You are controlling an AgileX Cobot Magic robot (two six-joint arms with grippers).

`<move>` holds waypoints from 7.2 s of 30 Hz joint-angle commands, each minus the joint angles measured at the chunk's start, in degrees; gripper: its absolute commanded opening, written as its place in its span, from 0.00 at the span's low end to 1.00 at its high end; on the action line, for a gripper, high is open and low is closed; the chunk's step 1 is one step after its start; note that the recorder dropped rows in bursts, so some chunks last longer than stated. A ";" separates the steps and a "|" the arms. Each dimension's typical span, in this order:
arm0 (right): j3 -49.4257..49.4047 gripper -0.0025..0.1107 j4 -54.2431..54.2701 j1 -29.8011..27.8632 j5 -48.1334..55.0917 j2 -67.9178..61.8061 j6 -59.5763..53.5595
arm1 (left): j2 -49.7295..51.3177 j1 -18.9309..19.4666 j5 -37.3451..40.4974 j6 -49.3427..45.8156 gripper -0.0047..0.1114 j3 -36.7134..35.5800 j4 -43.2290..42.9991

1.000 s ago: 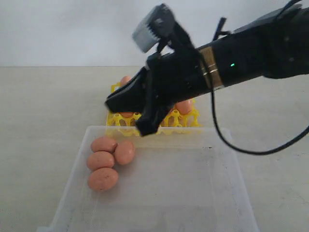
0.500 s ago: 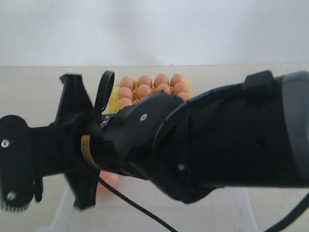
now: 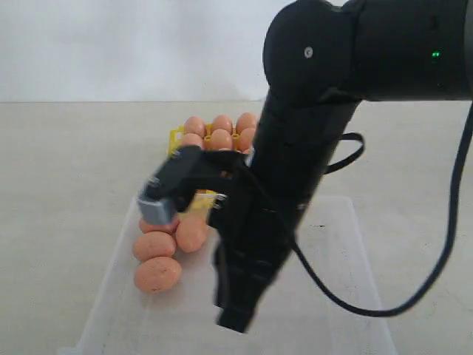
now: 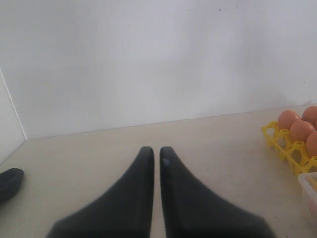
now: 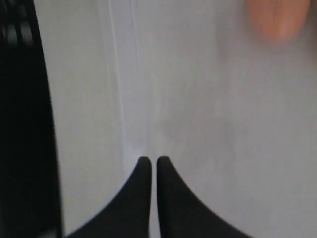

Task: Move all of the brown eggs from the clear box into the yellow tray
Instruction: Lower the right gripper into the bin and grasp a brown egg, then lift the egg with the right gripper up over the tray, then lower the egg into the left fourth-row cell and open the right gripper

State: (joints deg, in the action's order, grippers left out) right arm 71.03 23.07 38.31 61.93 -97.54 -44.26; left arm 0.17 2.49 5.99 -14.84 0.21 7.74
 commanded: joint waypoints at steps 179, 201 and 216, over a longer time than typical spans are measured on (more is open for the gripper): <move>-1.60 0.02 -76.00 -16.47 -97.49 -23.11 88.86 | -0.17 -0.37 -0.06 -0.16 0.08 -0.21 0.16; -1.60 0.02 -82.16 -16.47 -97.00 -23.11 88.99 | -0.17 -0.37 -0.18 -0.16 0.08 -0.21 0.16; -1.60 0.03 -82.53 -16.47 -97.22 -23.11 89.15 | -0.17 -0.37 -0.18 -0.16 0.08 -0.21 0.16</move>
State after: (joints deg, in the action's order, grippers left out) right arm 69.06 -59.17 21.82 -34.95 -120.91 44.71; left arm 0.17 2.49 5.99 -14.84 0.21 7.74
